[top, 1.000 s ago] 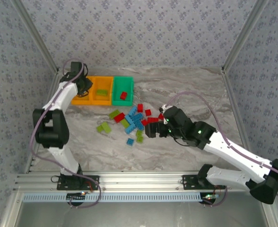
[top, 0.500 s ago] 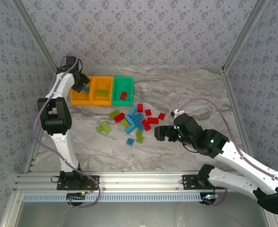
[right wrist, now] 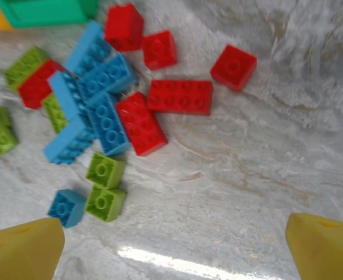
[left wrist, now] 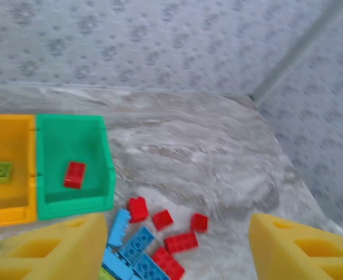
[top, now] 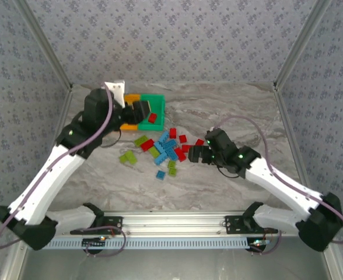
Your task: Sort the legos into containers by color
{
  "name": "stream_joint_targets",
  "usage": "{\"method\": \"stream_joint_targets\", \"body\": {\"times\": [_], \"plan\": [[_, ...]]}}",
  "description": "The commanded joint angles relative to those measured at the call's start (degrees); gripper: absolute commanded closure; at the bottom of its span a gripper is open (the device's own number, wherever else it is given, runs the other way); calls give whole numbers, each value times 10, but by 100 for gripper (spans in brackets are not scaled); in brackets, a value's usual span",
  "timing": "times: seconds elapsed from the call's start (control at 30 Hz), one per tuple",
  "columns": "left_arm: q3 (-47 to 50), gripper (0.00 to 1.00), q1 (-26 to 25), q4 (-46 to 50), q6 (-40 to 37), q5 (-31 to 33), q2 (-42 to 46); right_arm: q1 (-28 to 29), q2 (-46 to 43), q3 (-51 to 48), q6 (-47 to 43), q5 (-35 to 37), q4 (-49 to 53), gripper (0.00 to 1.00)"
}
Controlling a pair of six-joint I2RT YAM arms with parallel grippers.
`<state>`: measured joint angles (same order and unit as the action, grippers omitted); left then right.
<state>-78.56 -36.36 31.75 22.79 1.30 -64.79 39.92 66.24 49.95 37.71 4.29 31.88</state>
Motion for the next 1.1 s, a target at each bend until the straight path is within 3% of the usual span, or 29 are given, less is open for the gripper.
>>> {"method": "stream_joint_targets", "body": {"times": [0.0,0.13,0.27,0.37,0.6,0.9,1.07], "plan": [[55,30,-52,39,-227,-46,6,-19,76,48,-40,-40,-18,0],[104,21,-123,85,-402,-88,18,-41,180,101,-101,-31,-43,2],[155,7,-169,86,-497,-120,31,-63,292,176,-129,-47,-39,28],[194,1,-183,80,-557,-120,50,-72,377,262,-135,-61,-5,34],[252,1,-184,53,-590,-94,90,-80,473,342,-136,-69,0,34],[265,1,-184,46,-598,-98,95,-83,528,360,-128,-63,6,46],[270,1,-184,48,-600,-69,105,-87,526,349,-129,-66,2,57]]}}
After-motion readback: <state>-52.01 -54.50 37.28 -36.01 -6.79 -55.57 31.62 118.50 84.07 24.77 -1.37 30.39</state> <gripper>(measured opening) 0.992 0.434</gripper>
